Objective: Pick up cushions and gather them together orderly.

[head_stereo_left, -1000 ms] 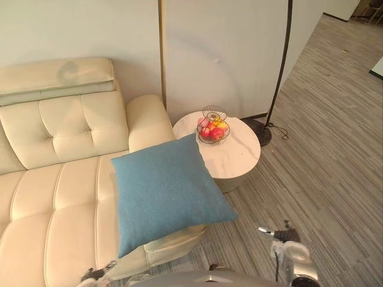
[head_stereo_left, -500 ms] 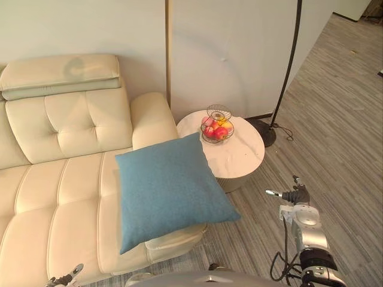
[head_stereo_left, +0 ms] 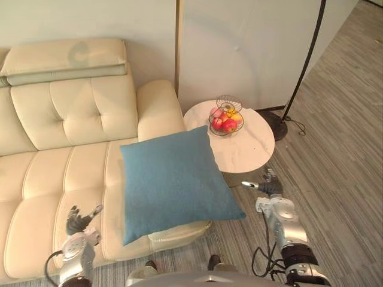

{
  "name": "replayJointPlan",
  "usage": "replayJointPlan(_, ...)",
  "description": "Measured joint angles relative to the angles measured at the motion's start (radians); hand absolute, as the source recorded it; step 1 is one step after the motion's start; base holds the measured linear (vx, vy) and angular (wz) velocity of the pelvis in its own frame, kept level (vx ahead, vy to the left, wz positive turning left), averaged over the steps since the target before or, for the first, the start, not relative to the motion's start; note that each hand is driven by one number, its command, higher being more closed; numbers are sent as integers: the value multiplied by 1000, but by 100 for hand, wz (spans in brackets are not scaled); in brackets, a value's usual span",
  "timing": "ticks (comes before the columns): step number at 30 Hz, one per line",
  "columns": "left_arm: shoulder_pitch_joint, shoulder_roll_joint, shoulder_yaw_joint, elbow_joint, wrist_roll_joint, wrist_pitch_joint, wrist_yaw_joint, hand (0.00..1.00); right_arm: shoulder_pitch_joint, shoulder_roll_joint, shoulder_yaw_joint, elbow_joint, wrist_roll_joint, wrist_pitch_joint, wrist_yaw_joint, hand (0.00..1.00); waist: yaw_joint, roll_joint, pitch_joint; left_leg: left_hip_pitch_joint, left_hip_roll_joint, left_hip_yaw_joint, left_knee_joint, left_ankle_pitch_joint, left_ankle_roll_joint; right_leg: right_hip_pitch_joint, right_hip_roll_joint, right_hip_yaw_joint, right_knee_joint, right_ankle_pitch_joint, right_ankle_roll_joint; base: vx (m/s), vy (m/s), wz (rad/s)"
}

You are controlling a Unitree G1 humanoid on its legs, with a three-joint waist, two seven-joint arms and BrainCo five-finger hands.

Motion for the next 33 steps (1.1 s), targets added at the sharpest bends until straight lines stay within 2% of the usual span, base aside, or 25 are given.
replayJointPlan(4,-55,-7,-98,-1,6,2,-1,0,-21,21,52,0,1,1,15,0,-9,-9,36,-62,2,-10,36,-5,6,-30,0,1,-22,23,-5,-31,5,4)
replayJointPlan(7,-80,-9,-133,-3,6,2,-1,0,-26,30,57,0,1,1,15,0,-9,-9,39,-100,3,-13,51,-6,7,-59,0,3,-21,29,-7,-35,5,5)
replayJointPlan(11,-131,-12,-198,-1,6,2,-3,0,-77,49,103,10,2,2,11,0,-17,-9,77,-151,9,-13,84,-7,8,-97,1,8,-22,46,-9,-54,-5,-2)
replayJointPlan(19,-196,-20,-244,13,6,2,11,0,-150,87,170,52,40,2,7,0,-21,-11,124,-236,18,5,151,-19,14,-162,2,36,-22,76,-13,-69,5,-8)
replayJointPlan(23,-220,-19,-268,40,6,2,27,0,-172,97,211,56,45,2,6,0,-24,-9,150,-286,33,6,228,-51,15,-184,8,47,-16,82,-13,-79,6,-3)
replayJointPlan(24,-222,-19,-269,42,6,2,27,100,-174,98,214,56,53,1,6,100,-23,-9,151,-295,34,7,234,-52,15,-192,8,50,-14,83,-13,-78,13,-6)
replayJointPlan(27,-235,-18,-279,44,7,2,30,100,-193,94,249,64,64,0,5,100,-24,-8,175,-311,37,8,256,-56,17,-201,9,55,-12,87,-16,-71,14,-3)
replayJointPlan(33,-275,3,-310,89,5,-2,57,100,-235,93,330,89,68,-6,4,100,-26,-7,184,-341,46,9,281,-59,18,-228,15,61,3,91,-17,-50,4,-2)
